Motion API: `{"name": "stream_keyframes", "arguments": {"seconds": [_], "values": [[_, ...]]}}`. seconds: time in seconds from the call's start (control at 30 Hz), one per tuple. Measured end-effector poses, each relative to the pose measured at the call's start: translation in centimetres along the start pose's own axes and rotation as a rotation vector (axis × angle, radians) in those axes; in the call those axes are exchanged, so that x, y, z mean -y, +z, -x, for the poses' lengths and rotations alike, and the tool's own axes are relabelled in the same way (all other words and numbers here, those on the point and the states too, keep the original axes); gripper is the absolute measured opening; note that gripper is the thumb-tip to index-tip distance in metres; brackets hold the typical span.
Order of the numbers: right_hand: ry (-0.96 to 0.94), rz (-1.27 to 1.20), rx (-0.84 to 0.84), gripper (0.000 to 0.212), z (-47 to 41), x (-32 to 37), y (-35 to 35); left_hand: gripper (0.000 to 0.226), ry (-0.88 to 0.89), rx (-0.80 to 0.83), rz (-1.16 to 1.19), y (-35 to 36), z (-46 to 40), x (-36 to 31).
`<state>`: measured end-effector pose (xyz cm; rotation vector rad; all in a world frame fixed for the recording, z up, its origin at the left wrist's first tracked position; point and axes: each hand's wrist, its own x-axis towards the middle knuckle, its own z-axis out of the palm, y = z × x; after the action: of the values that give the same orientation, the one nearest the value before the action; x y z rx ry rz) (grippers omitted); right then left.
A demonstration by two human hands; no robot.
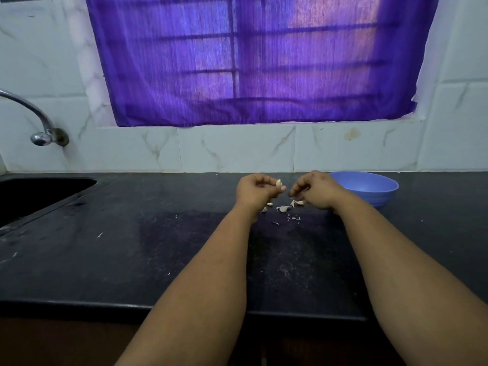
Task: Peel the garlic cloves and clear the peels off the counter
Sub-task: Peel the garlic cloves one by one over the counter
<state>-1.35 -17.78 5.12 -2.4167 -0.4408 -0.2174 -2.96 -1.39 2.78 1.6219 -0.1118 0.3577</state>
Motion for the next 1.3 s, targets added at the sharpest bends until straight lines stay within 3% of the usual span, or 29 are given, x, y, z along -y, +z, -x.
{"name": "stream_keyframes", "arguments": {"seconds": [0.17, 0.47, 0.63, 0.93, 1.3], "values": [[-0.031, -0.28, -0.149, 0.005, 0.0, 0.4, 0.0, 0.023, 0.143, -0.056, -0.285, -0.1, -0.2, 0.4], [-0.138, -0.252, -0.12, 0.013, 0.2, 0.8, 0.4, 0.024, 0.232, -0.041, -0.395, 0.2, -0.8, 1.0], [-0.075, -0.339, -0.194, 0.013, 0.1, 0.6, 0.1, 0.008, 0.247, 0.034, -0.384, 0.2, -0.7, 0.9], [-0.062, -0.364, -0.191, 0.012, -0.2, 0.3, 0.3, 0.013, 0.28, 0.028, -0.404, 0.2, -0.7, 0.8], [-0.087, -0.293, -0.036, 0.013, -0.7, 0.1, 0.9, 0.005, 0.255, 0.059, -0.252, 0.2, -0.9, 1.0]]}}
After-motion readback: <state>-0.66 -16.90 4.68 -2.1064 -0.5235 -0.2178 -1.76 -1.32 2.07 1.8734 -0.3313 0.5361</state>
